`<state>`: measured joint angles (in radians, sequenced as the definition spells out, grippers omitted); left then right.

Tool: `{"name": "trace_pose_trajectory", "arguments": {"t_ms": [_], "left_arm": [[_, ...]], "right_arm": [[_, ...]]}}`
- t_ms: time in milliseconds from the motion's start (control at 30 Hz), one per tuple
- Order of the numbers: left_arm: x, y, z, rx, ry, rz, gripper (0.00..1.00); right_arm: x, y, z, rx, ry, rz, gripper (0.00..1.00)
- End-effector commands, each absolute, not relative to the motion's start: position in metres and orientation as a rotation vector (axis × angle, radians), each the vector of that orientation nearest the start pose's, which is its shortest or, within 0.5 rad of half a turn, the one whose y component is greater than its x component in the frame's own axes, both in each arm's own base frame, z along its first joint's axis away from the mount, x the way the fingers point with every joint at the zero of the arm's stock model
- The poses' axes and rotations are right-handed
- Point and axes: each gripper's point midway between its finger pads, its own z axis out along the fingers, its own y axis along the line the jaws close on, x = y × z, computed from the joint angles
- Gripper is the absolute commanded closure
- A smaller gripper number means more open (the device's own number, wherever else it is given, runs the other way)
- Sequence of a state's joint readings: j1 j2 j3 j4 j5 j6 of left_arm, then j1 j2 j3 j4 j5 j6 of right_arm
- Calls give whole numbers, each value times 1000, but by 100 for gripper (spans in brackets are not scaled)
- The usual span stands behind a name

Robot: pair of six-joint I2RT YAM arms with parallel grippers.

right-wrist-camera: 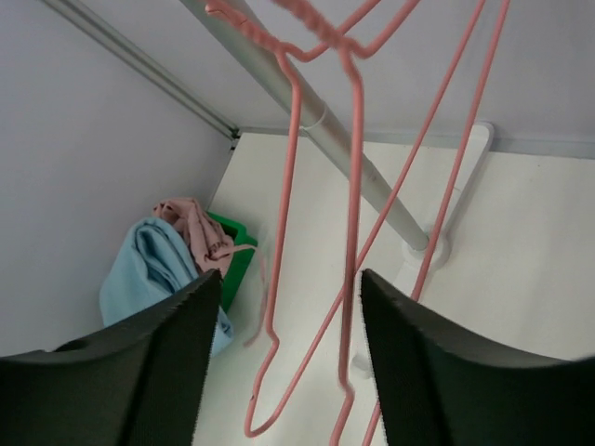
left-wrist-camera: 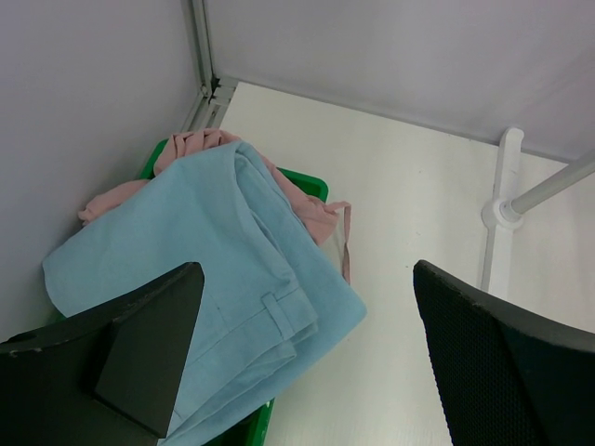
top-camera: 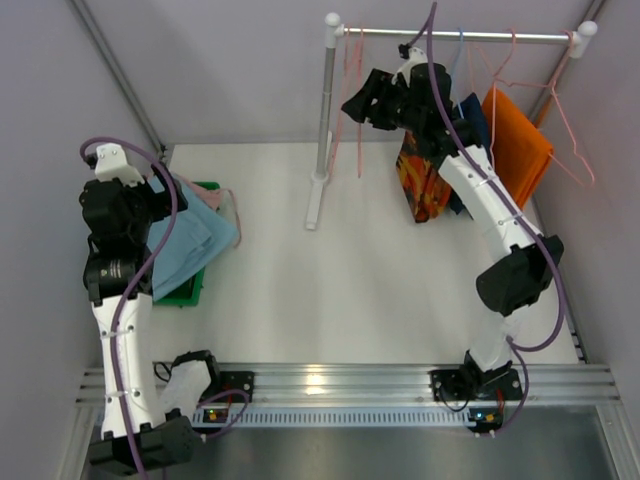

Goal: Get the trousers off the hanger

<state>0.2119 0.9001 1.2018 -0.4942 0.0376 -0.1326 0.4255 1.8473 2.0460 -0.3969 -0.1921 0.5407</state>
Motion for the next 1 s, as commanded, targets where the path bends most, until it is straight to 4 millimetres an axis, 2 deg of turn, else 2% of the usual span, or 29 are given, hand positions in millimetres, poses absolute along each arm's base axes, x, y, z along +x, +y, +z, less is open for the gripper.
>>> {"name": "trace_pose_trajectory", "arguments": {"t_ms": [0,67,167,200,233,267,300,333,367,400,467,500,567,600,633,667,700,733,767,800,867,967], "left_arm": [[303,47,393,-255,1665,-15,1],[303,44,399,-239,1649,-28,1],[306,35,405,-182,1657,-62,1],[308,34,410,-168,1652,-66,1],[310,33,412,-156,1650,-67,1],[310,33,415,-144,1645,-61,1],[311,33,418,-136,1638,-59,1],[311,33,421,-129,1630,-56,1],[311,32,423,-118,1624,-60,1],[312,31,425,-114,1614,-64,1],[312,28,425,-112,1611,-82,1],[313,27,424,-112,1614,-93,1],[313,24,422,-117,1617,-114,1],[313,24,420,-122,1621,-120,1],[314,24,419,-124,1621,-123,1],[314,23,416,-129,1627,-132,1],[314,22,416,-125,1625,-138,1],[314,22,415,-128,1626,-138,1],[314,22,414,-131,1627,-138,1],[313,23,414,-134,1625,-134,1],[312,23,414,-138,1621,-133,1],[309,22,413,-138,1613,-137,1]], "right_arm": [[440,274,457,-126,1686,909,35],[430,266,455,-133,1694,905,26],[408,249,466,-141,1674,900,21],[393,239,481,-142,1640,898,20],[391,232,476,-142,1650,883,18],[384,226,479,-156,1636,862,15],[368,217,494,-166,1595,854,13],[365,211,491,-165,1605,836,11],[358,204,495,-176,1590,810,5],[347,194,506,-175,1562,786,2],[341,174,508,-148,1567,702,1],[336,159,514,-121,1550,664,0],[336,138,511,-85,1570,606,1],[344,118,507,-41,1586,563,0],[344,111,510,-35,1590,557,0],[345,104,501,-18,1638,546,2],[359,91,489,13,1686,519,2],[358,88,496,11,1686,515,3],[362,84,485,23,1739,509,6],[374,77,474,42,1777,496,8],[380,76,469,30,1801,514,10],[400,77,441,38,1881,559,17]]}}
